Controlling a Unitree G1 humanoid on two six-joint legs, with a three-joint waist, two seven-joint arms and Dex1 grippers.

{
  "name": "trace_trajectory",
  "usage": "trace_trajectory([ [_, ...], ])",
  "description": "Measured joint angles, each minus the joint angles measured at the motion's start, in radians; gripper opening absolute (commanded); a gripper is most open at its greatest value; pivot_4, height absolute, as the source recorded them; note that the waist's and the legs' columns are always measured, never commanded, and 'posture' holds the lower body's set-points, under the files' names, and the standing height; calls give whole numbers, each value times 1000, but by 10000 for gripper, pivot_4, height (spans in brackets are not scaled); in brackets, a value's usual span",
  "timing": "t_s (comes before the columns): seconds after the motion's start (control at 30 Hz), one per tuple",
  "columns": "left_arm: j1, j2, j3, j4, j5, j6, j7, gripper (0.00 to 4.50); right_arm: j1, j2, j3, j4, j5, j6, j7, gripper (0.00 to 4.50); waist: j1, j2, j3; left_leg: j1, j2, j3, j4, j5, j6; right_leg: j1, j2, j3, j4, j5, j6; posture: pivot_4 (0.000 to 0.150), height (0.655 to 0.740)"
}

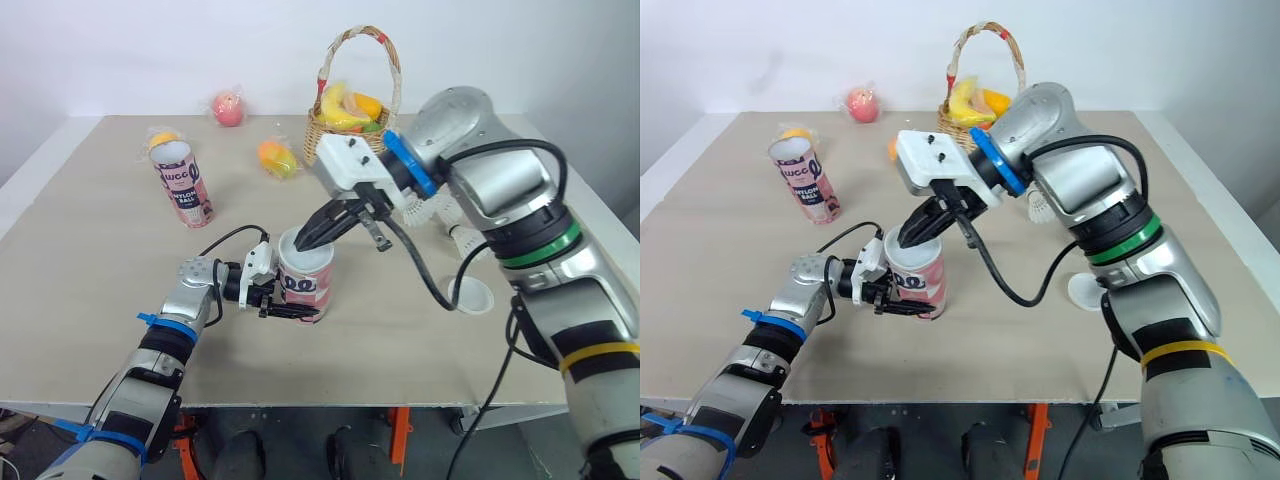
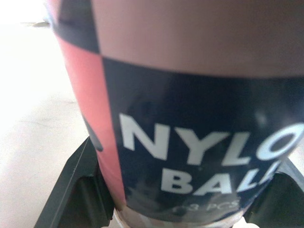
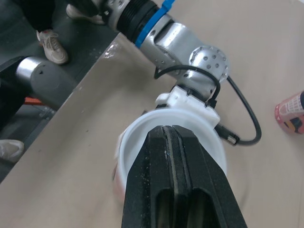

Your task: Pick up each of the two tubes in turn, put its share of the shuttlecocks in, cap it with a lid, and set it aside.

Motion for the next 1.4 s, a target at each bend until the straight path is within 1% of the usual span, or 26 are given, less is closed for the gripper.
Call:
trace_trajectory([
  [0.1,0,0,-1,-2,0,0,0,28695,-17,29,4,39,-47,-18,-11,571,1,0,0,-1,0,0,0,0,0,0,0,0,0,-1,0,1500,7393],
  [0.23,0,0,-1,-3,0,0,0,28695,-9,32,41,50,-115,-61,3,571,1,0,0,-1,0,0,0,0,0,0,0,0,0,-1,1,1500,7393],
  [0.67,4,2,-1,-1,1,5,9,28695,24,0,62,-13,-231,-217,10,571,0,0,-1,2,0,0,0,0,0,2,0,0,0,-1,0,1500,7393],
  [0.8,9,2,-2,3,4,6,17,28695,43,-3,68,-35,-268,-260,9,571,-1,-1,-7,7,0,0,-2,0,0,5,0,0,0,-1,0,1500,7393],
  [0.97,14,2,-3,3,7,7,22,28695,59,-4,73,-48,-279,-263,6,571,-1,-4,-13,9,0,0,-4,0,0,6,0,0,0,-3,-4,1500,7393],
  [1.23,21,2,-3,3,7,4,18,28695,71,-10,77,-69,-276,-256,4,571,0,-6,-17,13,0,0,-9,0,0,8,0,0,0,-5,-4,1500,7393],
  [1.37,22,3,-3,2,7,2,15,28695,98,-1,35,-63,-225,-236,3,571,0,-6,-18,14,0,0,-10,-1,-1,9,0,1,0,-6,-4,1500,7393],
  [1.4,22,3,-1,1,6,2,13,28695,113,17,2,-48,-195,-204,3,5050,0,-6,-17,14,0,1,-10,-1,-1,9,0,1,0,-6,-4,1500,7393],
])
